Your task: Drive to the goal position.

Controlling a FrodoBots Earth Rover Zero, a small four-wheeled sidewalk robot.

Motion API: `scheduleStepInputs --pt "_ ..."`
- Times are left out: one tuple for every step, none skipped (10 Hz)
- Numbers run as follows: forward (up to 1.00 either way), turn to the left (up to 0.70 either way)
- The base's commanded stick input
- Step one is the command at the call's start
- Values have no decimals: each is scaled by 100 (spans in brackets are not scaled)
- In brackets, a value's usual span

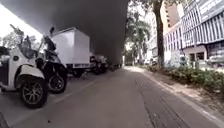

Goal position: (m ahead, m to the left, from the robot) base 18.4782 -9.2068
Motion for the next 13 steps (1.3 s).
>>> scheduleStepInputs --pt "45 0" --pt "45 0" --pt "45 0" --pt "45 0" --pt "45 0" --pt "45 0" --pt "45 0" --pt "45 0" --pt "45 0" --pt "45 0" --pt "45 0" --pt "45 0" --pt "45 0"
